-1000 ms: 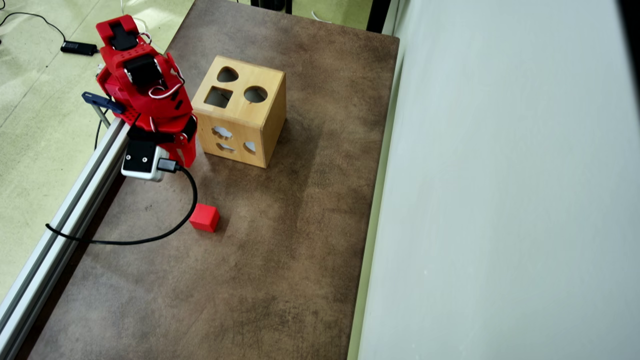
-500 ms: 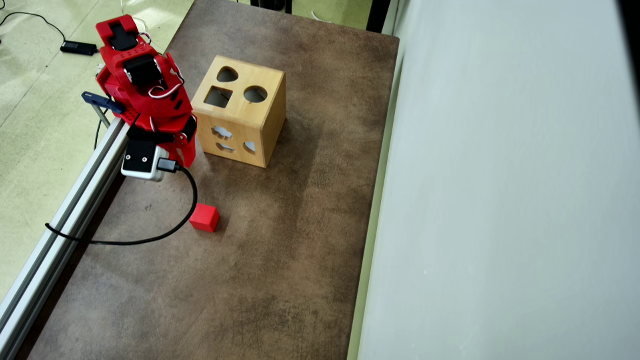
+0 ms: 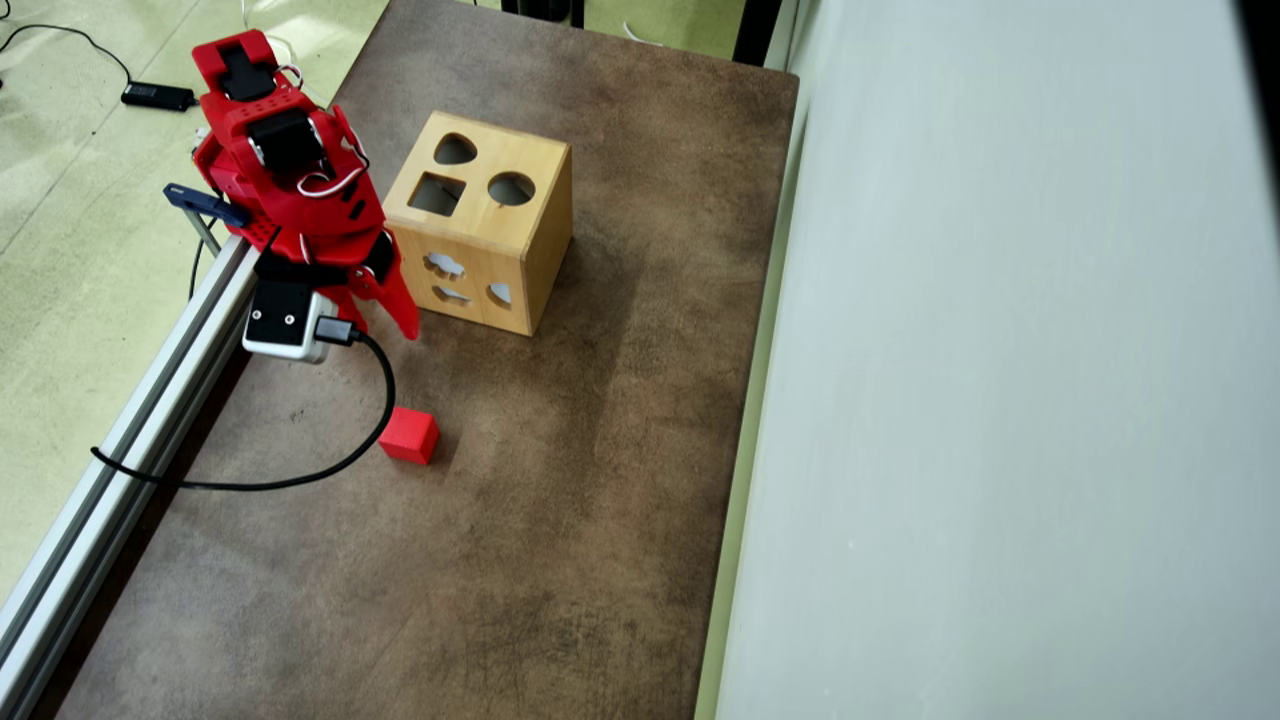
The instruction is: Pick and place the red cube on the square hole
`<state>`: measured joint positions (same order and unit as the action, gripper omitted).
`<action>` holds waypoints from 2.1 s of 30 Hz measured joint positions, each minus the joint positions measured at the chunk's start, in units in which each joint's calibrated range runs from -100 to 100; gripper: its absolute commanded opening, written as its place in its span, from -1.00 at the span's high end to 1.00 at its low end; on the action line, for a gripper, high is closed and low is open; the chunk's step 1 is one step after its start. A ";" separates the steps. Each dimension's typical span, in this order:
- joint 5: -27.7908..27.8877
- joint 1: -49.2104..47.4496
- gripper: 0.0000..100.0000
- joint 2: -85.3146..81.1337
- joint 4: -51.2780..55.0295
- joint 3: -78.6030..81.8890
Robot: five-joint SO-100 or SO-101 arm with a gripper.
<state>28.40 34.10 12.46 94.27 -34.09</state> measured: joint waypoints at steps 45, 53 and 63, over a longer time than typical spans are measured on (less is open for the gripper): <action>0.00 1.37 0.03 1.53 3.07 0.00; 0.00 1.37 0.03 5.93 3.07 0.00; 0.00 1.37 0.03 13.47 3.07 0.00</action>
<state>28.40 35.47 25.93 97.34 -34.09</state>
